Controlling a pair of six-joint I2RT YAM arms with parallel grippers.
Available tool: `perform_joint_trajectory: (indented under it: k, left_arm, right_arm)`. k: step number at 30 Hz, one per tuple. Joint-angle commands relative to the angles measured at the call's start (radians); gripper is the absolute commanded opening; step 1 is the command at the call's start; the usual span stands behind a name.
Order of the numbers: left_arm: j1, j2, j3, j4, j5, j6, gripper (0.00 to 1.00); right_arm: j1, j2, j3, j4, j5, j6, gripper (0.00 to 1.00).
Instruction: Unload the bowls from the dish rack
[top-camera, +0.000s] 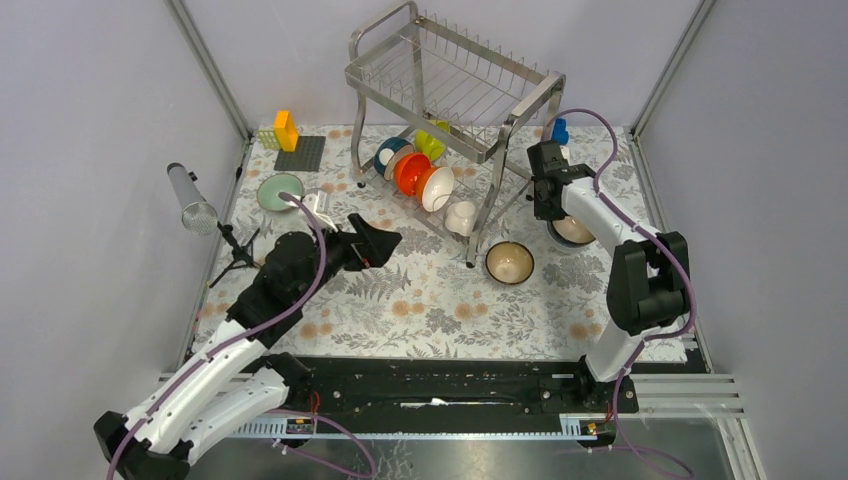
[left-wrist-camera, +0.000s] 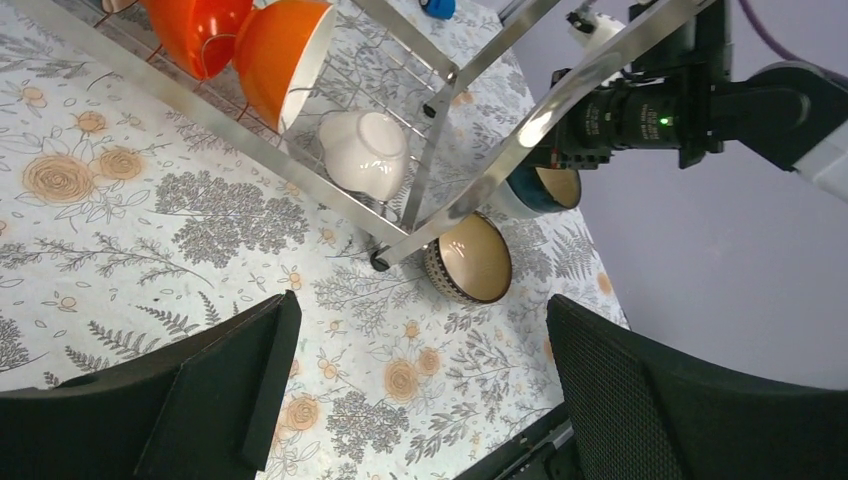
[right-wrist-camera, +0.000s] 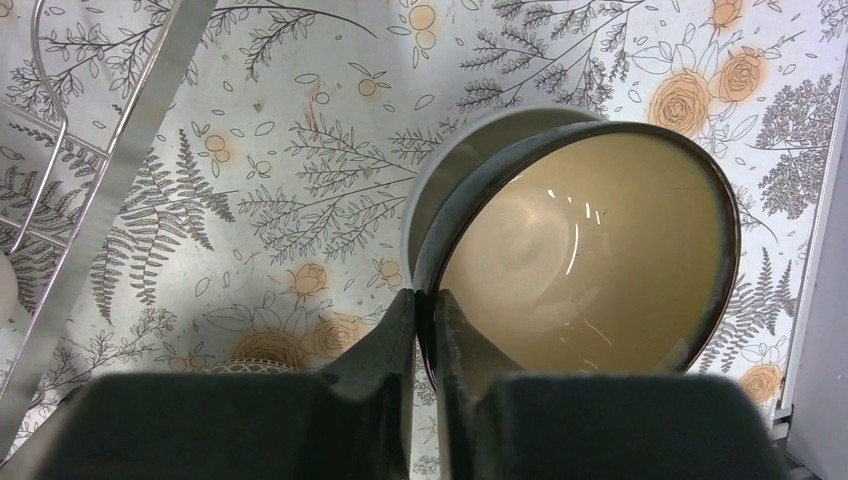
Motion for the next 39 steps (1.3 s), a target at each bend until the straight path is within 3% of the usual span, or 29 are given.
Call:
perform_joint_trajectory:
  k: [1,4,11,16,23,30,39]
  left_arm:
    - [-0.002,0.037,-0.034,0.069,-0.045,-0.001,0.99]
    - [-0.002,0.061,-0.053,0.089,-0.064,-0.001,0.99]
    - [-0.002,0.089,-0.103,0.160,-0.075,0.006,0.99]
    - [-0.002,0.133,-0.113,0.182,-0.065,-0.013,0.99]
    - [-0.002,0.138,-0.120,0.252,0.043,-0.082,0.99]
    - [-0.002,0.164,-0.060,0.131,-0.010,-0.135,0.99]
    - [-0.002,0.228,-0.058,0.120,-0.054,-0.122,0.99]
  right_arm:
    - [-0.002,-0.002,0.033,0.003,0.005,-0.035,0.19]
    - [-0.002,-0.001,0.030,-0.006,0.007,-0.041,0.30]
    - [-0.002,-0.061,0.023,-0.008,0.012,-0.051,0.46]
    - [-0.003,-0.056,0.012,-0.007,0.007,-0.059,0.48]
    - [-0.003,-0.010,-0.013,0.007,0.011,-0.056,0.38]
    - [-0.002,0.027,-0.023,0.013,0.063,-0.054,0.20]
    - [0.004,0.031,-0.039,0.038,0.081,-0.035,0.18]
